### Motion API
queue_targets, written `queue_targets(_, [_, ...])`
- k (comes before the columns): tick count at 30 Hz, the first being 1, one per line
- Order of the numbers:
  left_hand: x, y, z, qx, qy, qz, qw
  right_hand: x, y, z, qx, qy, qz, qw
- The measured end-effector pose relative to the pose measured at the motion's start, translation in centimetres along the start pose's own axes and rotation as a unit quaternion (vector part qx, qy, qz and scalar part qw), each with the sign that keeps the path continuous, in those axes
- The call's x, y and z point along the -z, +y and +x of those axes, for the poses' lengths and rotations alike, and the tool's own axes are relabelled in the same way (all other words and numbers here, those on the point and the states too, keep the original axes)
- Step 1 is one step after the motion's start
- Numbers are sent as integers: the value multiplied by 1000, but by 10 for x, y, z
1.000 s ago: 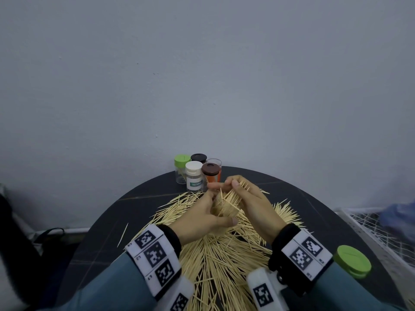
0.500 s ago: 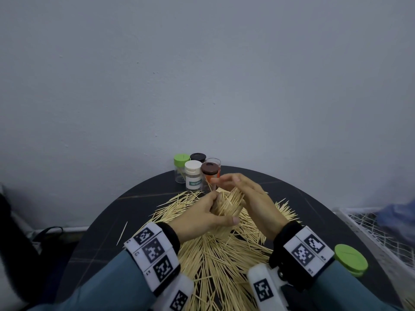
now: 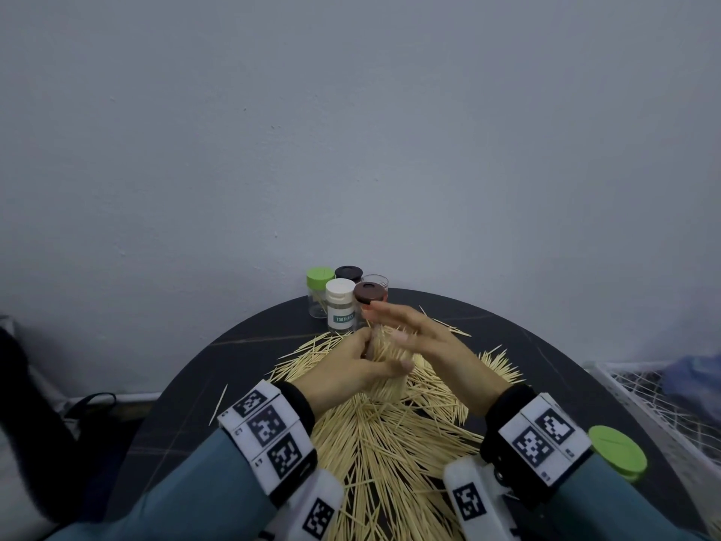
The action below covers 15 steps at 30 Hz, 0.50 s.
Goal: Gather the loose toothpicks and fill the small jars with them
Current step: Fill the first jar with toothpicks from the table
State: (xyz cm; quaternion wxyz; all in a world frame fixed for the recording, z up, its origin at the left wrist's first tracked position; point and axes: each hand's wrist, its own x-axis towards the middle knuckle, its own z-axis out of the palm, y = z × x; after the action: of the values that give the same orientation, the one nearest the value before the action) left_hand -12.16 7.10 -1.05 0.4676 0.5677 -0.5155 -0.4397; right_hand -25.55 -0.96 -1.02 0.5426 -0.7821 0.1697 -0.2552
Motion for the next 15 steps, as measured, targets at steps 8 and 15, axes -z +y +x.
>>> queue_targets(8, [1,-4,4,-4,-1,3,1000,-3,7,1,46,34,-13,998])
queue_targets(15, [3,-4,2,-62,19,76,995,2,8,3,58,91,31,994])
